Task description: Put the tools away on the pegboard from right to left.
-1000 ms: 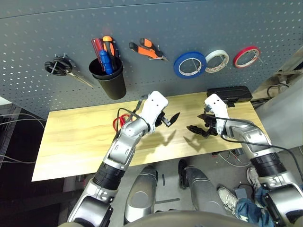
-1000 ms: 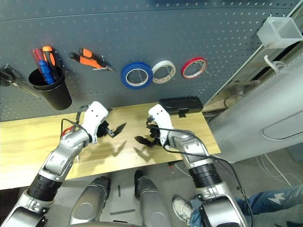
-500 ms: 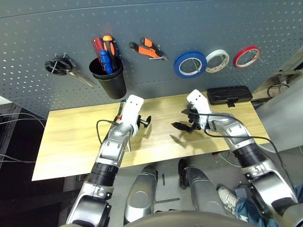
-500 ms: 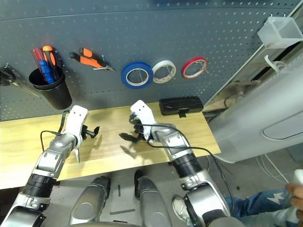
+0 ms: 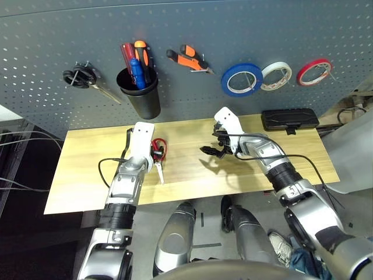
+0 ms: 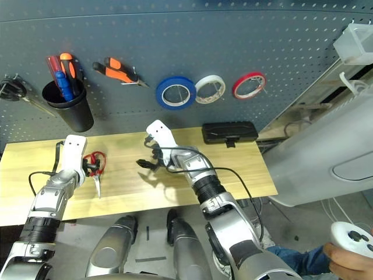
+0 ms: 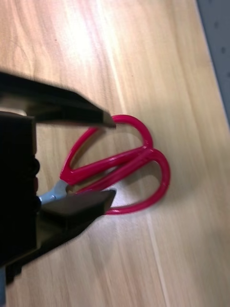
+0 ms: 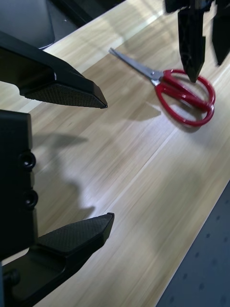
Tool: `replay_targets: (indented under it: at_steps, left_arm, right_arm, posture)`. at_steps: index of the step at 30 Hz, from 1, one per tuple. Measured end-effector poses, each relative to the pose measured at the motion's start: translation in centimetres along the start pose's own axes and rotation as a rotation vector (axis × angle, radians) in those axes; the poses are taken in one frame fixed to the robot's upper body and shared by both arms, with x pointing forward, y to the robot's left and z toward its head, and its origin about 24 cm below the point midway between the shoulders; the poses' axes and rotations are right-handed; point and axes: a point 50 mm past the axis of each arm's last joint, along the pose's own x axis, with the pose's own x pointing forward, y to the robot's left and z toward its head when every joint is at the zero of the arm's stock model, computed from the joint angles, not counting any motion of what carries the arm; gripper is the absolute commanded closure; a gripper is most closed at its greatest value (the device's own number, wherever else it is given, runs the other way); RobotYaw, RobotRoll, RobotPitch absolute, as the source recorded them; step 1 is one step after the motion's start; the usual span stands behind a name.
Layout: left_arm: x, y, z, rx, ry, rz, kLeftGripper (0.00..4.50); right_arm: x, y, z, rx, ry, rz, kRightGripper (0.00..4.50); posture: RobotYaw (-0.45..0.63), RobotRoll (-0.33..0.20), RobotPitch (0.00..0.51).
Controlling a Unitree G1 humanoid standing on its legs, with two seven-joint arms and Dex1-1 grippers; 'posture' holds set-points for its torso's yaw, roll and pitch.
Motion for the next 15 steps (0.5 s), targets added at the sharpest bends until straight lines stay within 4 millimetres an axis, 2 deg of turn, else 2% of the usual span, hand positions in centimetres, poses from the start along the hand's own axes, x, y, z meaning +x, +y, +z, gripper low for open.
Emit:
replay_targets:
  at_steps: [2, 6, 12, 15]
  left_arm:
    - [0.2, 0.0, 0.0, -0.001, 0.000, -0.002, 1.40]
    - [0.7, -0.5, 0.4, -0.014, -0.010, -0.017, 0.01]
    - [1.5, -1.0, 1.6, -0.058, -0.016, -0.038, 0.01]
    - [2.1, -0.9, 1.4, -0.062, 0.001, -0.034, 0.01]
  right_arm:
    - [0.0, 0.0, 0.0, 0.000, -0.001, 0.002, 0.00]
    - [0.0, 0.1, 0.0, -0.001, -0.002, 0.004, 0.00]
    - [0.0, 0.2, 0.0, -0.003, -0.008, 0.007, 0.00]
    - [0.0, 0.3, 0.0, -0.002, -0.007, 0.008, 0.00]
  posture:
    - [0.18, 0.000, 0.266]
    - [0.18, 0.000, 0.271]
    - [0.18, 0.000, 0.278]
    - [0.17, 0.000, 0.280]
